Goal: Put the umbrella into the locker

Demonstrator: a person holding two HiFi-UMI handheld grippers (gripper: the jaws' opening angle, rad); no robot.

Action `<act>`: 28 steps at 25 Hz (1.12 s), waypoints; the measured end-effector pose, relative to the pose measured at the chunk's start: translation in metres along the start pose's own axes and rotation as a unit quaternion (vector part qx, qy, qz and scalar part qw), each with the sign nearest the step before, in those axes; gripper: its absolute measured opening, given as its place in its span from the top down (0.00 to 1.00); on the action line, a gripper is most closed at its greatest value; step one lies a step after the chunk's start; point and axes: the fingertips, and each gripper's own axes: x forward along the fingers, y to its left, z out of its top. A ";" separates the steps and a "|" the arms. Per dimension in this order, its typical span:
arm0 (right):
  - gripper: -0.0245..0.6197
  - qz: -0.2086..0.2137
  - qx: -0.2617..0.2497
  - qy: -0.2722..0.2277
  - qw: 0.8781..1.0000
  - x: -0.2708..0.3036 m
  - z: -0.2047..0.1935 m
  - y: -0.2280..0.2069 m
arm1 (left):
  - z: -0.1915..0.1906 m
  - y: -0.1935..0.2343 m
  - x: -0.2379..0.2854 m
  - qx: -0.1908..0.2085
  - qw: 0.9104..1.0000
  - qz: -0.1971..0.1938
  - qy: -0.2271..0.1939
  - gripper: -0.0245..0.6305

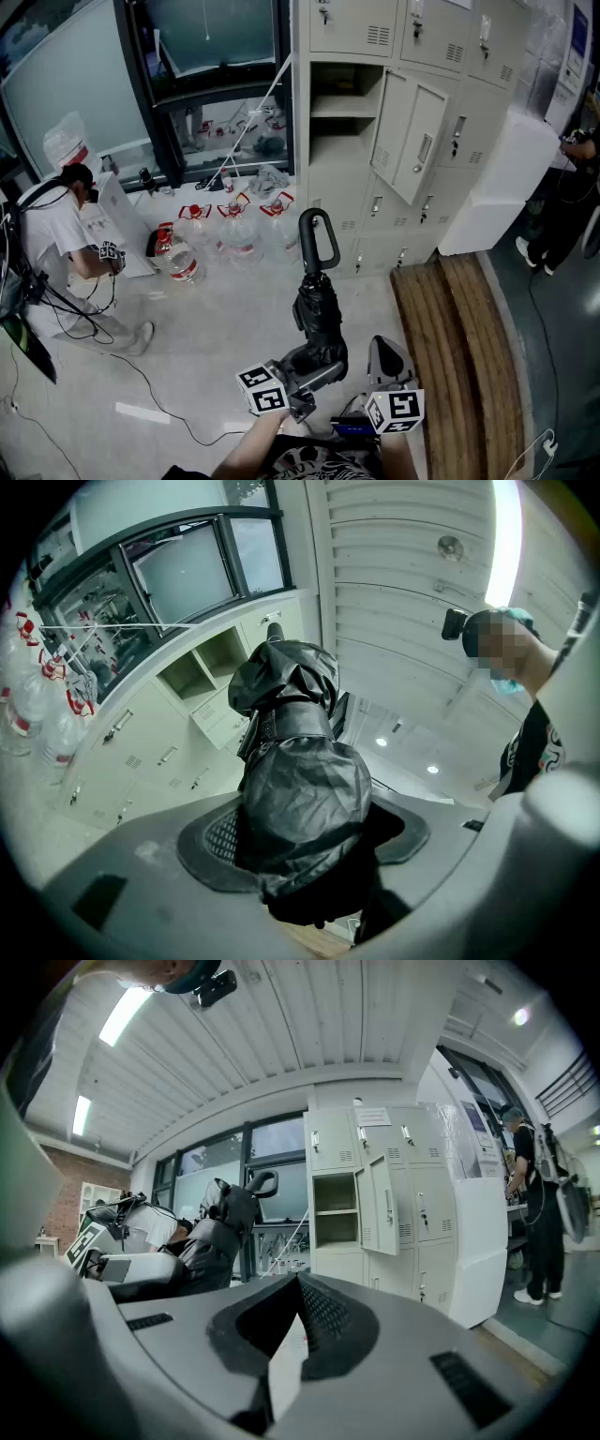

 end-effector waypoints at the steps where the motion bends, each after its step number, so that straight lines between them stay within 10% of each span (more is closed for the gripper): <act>1: 0.96 -0.001 0.001 0.000 1.000 -0.001 -0.001 0.001 | 0.000 0.000 0.000 0.000 1.000 -0.003 0.002 0.50; 28: 0.96 0.005 0.031 0.003 1.000 0.098 0.005 -0.042 | 0.047 0.077 0.053 -0.056 0.997 -0.030 0.037 0.50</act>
